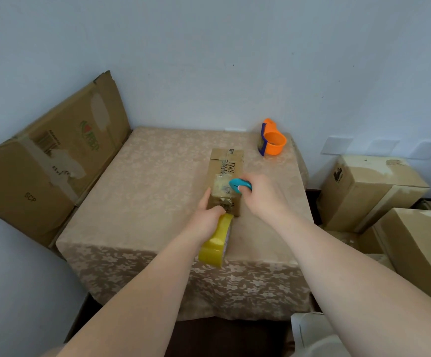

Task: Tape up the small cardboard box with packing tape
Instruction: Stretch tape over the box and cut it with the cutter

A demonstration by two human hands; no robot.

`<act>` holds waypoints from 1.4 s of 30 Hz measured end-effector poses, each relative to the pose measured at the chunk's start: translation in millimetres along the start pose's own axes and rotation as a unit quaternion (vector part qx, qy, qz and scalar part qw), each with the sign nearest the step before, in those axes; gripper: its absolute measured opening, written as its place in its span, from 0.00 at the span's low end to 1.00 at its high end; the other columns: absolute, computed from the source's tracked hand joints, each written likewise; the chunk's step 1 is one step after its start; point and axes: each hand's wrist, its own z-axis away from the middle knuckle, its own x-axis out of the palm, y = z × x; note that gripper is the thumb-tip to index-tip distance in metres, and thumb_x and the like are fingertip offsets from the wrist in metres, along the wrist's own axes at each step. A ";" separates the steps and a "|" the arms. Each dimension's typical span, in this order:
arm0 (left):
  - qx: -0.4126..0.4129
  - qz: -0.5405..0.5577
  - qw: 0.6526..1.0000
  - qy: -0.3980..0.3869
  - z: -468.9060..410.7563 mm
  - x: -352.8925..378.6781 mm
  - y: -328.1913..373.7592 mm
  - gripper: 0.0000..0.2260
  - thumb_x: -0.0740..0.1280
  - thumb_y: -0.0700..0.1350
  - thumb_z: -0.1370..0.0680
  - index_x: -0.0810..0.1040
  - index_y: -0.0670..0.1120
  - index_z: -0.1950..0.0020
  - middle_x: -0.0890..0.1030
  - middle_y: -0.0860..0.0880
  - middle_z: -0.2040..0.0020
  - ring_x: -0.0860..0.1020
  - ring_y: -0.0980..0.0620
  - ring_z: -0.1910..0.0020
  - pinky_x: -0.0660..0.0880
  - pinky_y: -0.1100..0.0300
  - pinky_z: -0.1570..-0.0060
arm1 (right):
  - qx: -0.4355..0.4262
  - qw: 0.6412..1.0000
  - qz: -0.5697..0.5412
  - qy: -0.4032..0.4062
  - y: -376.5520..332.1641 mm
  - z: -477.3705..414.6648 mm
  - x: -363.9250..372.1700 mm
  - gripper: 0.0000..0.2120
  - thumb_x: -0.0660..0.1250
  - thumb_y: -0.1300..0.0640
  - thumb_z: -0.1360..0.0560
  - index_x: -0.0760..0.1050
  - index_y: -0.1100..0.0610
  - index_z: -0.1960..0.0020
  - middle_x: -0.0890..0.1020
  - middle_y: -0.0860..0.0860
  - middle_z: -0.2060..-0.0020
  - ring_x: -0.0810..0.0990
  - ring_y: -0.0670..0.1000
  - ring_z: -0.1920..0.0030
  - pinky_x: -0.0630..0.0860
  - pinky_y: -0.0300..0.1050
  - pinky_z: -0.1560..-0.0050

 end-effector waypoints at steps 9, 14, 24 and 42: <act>0.041 -0.051 0.998 -0.006 -0.5 -2.1 1.6 0.32 0.60 0.48 0.24 0.51 0.60 0.24 0.66 0.48 0.26 0.69 0.44 0.32 0.68 0.48 0.33 | 0.004 1.000 0.011 -0.015 -0.7 7.4 -1.2 0.14 0.63 0.55 0.23 0.76 0.56 0.39 0.81 0.57 0.45 0.78 0.58 0.45 0.73 0.47 0.50; 0.044 -0.038 0.998 -0.013 2.8 -2.1 2.5 0.32 0.61 0.48 0.24 0.51 0.60 0.24 0.67 0.48 0.26 0.70 0.44 0.32 0.68 0.48 0.34 | -0.003 1.000 0.001 -0.018 -1.3 8.6 -1.0 0.12 0.65 0.53 0.24 0.76 0.56 0.42 0.82 0.56 0.47 0.78 0.58 0.47 0.72 0.47 0.52; 0.057 -0.004 0.998 -0.017 -0.8 -1.2 -2.2 0.31 0.60 0.46 0.23 0.50 0.58 0.23 0.62 0.49 0.23 0.63 0.46 0.27 0.63 0.55 0.33 | -0.064 0.997 0.007 -0.049 -6.7 11.2 1.0 0.12 0.64 0.56 0.23 0.75 0.59 0.42 0.81 0.57 0.47 0.78 0.56 0.48 0.62 0.37 0.58; 0.051 0.074 0.994 -0.060 9.7 -1.7 -13.0 0.33 0.61 0.50 0.27 0.52 0.62 0.25 0.61 0.51 0.23 0.65 0.46 0.28 0.64 0.46 0.30 | -0.078 0.982 0.115 -0.130 -21.4 8.5 4.9 0.09 0.61 0.57 0.23 0.72 0.60 0.45 0.79 0.63 0.50 0.78 0.62 0.52 0.71 0.48 0.59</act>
